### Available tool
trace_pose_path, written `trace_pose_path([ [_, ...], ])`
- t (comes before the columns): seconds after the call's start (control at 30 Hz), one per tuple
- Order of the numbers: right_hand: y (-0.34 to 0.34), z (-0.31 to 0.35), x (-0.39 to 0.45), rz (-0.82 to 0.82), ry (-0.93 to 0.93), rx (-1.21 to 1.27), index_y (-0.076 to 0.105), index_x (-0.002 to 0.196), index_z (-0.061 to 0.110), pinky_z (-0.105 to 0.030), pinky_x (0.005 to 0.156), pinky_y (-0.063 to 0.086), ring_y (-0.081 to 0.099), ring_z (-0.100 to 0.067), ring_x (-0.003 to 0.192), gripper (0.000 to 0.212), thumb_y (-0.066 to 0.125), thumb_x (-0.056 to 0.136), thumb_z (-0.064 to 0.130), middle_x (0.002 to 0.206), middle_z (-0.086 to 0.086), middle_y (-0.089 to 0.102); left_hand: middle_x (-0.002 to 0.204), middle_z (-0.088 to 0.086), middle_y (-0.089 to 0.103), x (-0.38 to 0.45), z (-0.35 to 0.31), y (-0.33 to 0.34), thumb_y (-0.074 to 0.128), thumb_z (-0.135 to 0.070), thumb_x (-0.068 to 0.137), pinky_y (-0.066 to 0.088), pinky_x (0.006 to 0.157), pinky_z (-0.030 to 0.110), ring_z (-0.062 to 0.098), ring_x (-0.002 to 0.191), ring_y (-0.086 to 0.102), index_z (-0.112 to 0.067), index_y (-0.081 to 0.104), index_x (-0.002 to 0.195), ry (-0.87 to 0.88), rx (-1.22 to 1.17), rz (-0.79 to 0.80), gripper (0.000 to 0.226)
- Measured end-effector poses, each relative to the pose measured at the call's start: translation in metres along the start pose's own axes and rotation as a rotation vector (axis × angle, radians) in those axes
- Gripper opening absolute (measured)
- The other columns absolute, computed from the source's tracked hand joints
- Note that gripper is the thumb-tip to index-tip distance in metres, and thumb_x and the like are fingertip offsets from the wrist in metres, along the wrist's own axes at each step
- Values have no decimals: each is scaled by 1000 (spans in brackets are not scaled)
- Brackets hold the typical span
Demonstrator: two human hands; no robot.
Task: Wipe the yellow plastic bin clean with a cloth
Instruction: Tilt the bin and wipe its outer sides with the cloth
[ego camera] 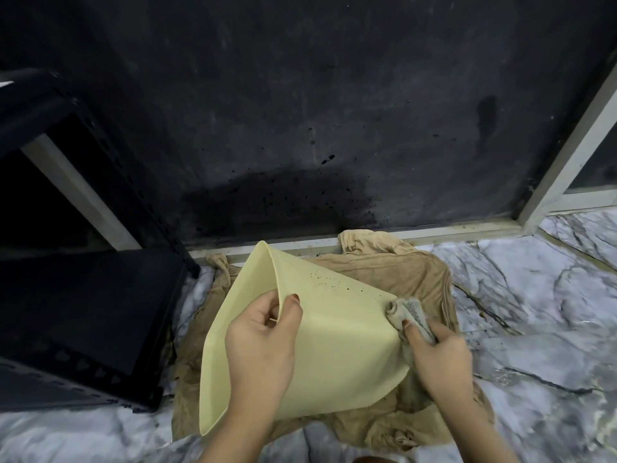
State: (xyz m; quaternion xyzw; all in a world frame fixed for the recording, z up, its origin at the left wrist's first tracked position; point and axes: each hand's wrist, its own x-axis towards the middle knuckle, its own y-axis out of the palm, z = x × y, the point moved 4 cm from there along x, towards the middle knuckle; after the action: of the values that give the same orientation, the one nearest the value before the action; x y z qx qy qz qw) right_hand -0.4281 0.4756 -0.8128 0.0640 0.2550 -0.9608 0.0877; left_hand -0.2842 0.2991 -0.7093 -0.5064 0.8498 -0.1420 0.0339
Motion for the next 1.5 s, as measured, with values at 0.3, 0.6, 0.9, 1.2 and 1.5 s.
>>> trace_pose_path([
  [0.3,25,89,-49,201,-316,97,68,80,22,-30,61,45,58,-13,69,15,59,82,34,71,3,63,52,3,28,-13,-11,9,61,-18,83,19,43,22,10,47,24,3,40,57,40,34,33,39],
  [0.6,20,49,-18,130,-163,3,70,100,21,-33,65,48,64,-22,77,27,59,82,39,80,-1,70,58,10,43,-4,0,0,60,-17,85,25,47,25,17,53,35,9,57,72,-19,-12,31,29],
  [0.9,6,-1,7,50,-13,-75,67,85,19,-40,70,52,61,-33,79,21,59,82,38,77,-11,68,69,-18,72,4,-7,-5,53,-6,83,47,54,13,-3,58,62,-33,67,79,-215,-85,106,31],
  [1.2,5,-12,-16,20,-59,-59,68,98,10,-36,69,43,61,-37,88,28,62,83,32,88,-19,69,72,8,68,8,-9,-15,53,-14,89,40,66,31,18,71,56,-23,68,65,-152,36,62,30],
  [1.5,30,60,-59,82,-361,77,69,85,20,-24,64,41,58,-15,74,16,65,79,35,78,3,64,48,-19,63,2,-13,-5,55,-10,88,35,41,8,0,42,48,-32,66,68,-62,30,41,31],
])
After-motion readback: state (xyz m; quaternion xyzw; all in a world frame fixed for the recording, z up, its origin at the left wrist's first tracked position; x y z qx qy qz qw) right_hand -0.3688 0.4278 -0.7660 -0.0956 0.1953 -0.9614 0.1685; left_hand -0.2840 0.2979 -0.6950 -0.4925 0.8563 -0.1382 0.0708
